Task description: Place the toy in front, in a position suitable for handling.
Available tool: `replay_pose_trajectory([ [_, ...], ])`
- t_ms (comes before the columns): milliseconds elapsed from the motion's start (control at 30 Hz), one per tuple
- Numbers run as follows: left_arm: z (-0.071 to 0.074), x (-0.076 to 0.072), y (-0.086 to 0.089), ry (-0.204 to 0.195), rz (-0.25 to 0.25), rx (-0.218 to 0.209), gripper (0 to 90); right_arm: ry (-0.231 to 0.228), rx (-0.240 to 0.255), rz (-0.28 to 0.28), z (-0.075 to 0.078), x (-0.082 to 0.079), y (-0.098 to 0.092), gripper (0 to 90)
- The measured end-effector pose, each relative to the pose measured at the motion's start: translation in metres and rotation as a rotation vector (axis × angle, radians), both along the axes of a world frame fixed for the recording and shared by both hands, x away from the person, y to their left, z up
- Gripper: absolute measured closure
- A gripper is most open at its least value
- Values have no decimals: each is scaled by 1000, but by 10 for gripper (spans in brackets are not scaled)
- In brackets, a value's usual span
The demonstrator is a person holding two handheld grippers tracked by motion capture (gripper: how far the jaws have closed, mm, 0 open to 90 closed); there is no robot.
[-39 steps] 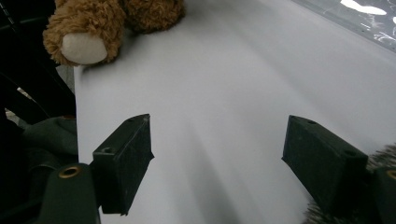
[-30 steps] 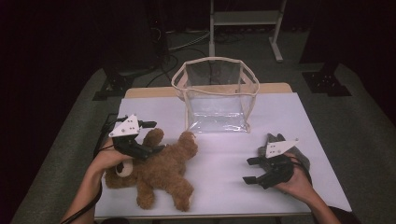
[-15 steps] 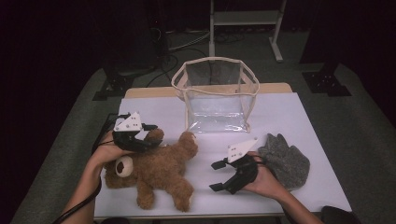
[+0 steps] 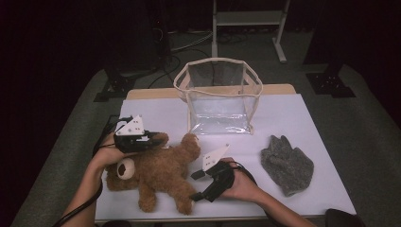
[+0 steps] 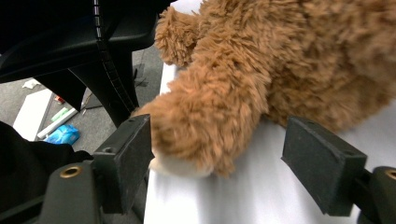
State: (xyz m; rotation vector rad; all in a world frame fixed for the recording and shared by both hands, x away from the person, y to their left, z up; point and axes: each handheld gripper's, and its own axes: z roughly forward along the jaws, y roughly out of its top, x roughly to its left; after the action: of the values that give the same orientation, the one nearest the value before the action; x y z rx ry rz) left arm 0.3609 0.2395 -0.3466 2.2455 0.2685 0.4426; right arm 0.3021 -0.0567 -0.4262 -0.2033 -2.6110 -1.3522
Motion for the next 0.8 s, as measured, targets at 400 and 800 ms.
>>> replay_pose_trajectory([
  [400,3,-2,2,5,-12,-18,757,86,-25,48,-11,-1,21,587],
  [800,14,-6,1,-8,-12,-38,774,112,-3,54,5,4,14,762],
])
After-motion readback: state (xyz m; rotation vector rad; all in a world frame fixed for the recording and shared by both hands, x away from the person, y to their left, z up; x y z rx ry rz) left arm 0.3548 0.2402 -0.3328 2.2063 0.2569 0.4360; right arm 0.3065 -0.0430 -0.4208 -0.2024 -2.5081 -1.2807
